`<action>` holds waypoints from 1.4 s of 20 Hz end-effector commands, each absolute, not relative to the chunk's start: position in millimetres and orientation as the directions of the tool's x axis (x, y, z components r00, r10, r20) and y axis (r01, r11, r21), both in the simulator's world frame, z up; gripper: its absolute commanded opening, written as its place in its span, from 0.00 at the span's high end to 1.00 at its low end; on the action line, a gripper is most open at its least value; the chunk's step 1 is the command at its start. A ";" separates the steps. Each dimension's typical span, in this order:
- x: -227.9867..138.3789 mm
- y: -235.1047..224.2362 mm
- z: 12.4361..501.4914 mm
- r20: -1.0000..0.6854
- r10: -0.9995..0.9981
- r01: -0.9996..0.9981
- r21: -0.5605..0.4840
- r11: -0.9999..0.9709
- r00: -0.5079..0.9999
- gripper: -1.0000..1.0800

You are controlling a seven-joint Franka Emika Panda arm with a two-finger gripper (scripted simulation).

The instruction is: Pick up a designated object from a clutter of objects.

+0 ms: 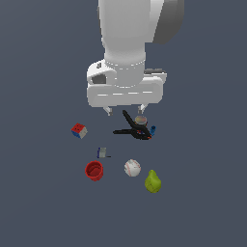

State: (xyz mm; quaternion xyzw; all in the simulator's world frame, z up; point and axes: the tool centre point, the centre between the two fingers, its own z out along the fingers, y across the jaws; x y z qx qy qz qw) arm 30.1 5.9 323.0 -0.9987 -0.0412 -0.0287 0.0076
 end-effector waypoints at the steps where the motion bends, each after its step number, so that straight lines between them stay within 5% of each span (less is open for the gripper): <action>1: 38.8 -0.8 312.3 0.054 0.100 0.101 -0.011 -0.995 0.993 0.04; 16: 104.2 -72.7 193.3 0.023 0.283 0.283 0.001 -0.959 0.959 0.04; 28: 122.5 -118.4 111.0 0.003 0.387 0.387 0.001 -0.922 0.922 0.04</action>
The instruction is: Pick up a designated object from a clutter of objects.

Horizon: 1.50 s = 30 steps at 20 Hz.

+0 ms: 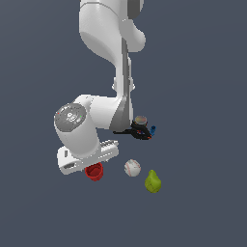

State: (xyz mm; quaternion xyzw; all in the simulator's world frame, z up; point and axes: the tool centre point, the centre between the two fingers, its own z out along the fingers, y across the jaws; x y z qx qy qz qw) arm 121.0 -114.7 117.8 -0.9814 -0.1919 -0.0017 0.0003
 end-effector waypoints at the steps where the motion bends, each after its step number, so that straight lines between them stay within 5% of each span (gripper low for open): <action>1: 122.9 -120.3 107.4 0.002 0.391 0.391 0.000 -0.920 0.920 0.04; 26: 123.7 -125.8 47.3 0.000 0.403 0.403 0.000 -0.915 0.915 0.04; 27: 123.7 -125.8 47.3 0.000 0.403 0.403 0.000 -0.915 0.915 1.00; 30: 123.7 -125.8 47.3 0.000 0.403 0.403 0.000 -0.915 0.915 1.00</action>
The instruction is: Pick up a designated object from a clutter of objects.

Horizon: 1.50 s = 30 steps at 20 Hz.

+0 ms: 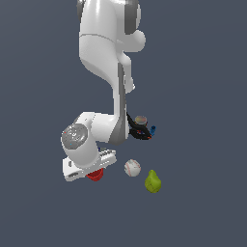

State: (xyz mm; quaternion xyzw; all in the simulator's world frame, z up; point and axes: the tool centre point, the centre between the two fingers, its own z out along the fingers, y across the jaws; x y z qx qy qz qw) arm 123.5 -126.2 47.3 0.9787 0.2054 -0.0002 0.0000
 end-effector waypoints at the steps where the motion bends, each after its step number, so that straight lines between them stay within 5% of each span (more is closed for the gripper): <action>1: 123.7 -125.8 47.3 0.000 0.403 0.403 0.000 -0.915 0.915 1.00; 16: 118.8 -107.5 63.9 0.000 0.403 0.403 0.000 -0.915 0.915 1.00; 30: 91.0 0.0 161.6 -0.001 0.403 0.403 0.001 -0.915 0.915 1.00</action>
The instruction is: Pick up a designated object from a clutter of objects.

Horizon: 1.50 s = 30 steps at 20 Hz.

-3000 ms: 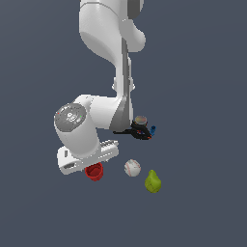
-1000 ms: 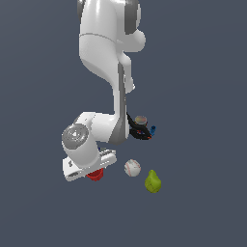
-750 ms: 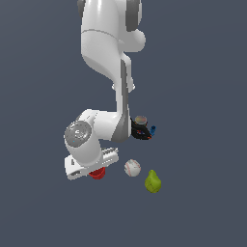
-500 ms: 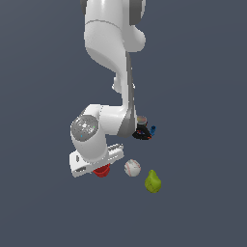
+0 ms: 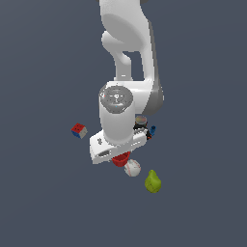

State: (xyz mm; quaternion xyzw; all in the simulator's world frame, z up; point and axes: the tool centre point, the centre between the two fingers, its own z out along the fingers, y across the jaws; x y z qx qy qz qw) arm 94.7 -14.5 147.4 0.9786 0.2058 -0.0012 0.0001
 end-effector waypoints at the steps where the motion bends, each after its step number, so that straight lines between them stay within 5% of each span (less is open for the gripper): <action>1: 88.7 9.6 170.3 -0.001 0.403 0.403 0.002 -0.915 0.915 1.00; 20: 49.9 184.2 330.9 -0.001 0.403 0.403 0.002 -0.915 0.915 1.00; 30: 44.1 227.6 370.2 0.000 0.403 0.403 0.000 -0.915 0.915 1.00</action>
